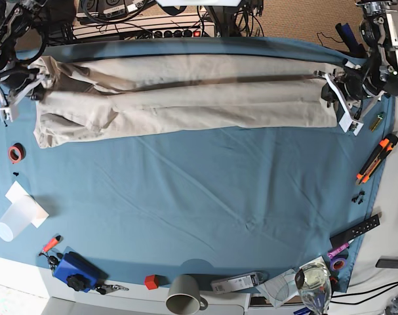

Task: Fold the T-shirt properly
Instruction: 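Regrasp the folded strip ends with both grippers and straighten it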

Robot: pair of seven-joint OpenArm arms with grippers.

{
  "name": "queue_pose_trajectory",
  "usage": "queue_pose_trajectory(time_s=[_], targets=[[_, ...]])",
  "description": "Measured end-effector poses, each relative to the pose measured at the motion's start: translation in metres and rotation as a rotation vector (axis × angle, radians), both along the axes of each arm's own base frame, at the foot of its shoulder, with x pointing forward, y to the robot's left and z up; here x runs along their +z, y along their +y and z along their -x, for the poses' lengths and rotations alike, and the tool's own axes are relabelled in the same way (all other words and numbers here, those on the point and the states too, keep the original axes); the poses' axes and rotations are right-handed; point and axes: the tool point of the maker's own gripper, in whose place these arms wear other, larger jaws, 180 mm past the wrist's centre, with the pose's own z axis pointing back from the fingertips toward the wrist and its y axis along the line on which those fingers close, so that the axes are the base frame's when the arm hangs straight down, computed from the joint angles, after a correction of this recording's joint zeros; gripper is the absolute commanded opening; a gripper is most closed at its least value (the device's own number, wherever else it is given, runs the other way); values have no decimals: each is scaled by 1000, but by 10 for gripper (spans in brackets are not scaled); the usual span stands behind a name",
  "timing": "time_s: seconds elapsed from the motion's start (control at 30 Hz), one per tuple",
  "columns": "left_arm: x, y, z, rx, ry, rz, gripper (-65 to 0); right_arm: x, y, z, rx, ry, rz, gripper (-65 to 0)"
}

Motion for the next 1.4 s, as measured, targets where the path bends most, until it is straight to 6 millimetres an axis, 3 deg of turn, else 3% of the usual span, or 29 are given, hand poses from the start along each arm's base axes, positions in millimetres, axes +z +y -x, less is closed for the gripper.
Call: queue_pose_trajectory(time_s=[0.23, 0.47, 1.2, 1.27, 1.4], targets=[[2, 6, -1, 30, -7, 0, -650, -3, -1, 6, -8, 15, -1, -650], [-6, 6, 15, 32, 33, -1, -650, -6, -1, 12, -12, 39, -4, -650], [-6, 12, 9, 57, 8, -28, -650, -13, 10, 28, 3, 84, -63, -650], [-6, 12, 9, 55, 7, -27, -574, -14, 10, 31, 4, 100, -64, -642], [-7, 15, 10, 53, 9, -46, -406, -13, 14, 29, 26, 90, -79, -484]])
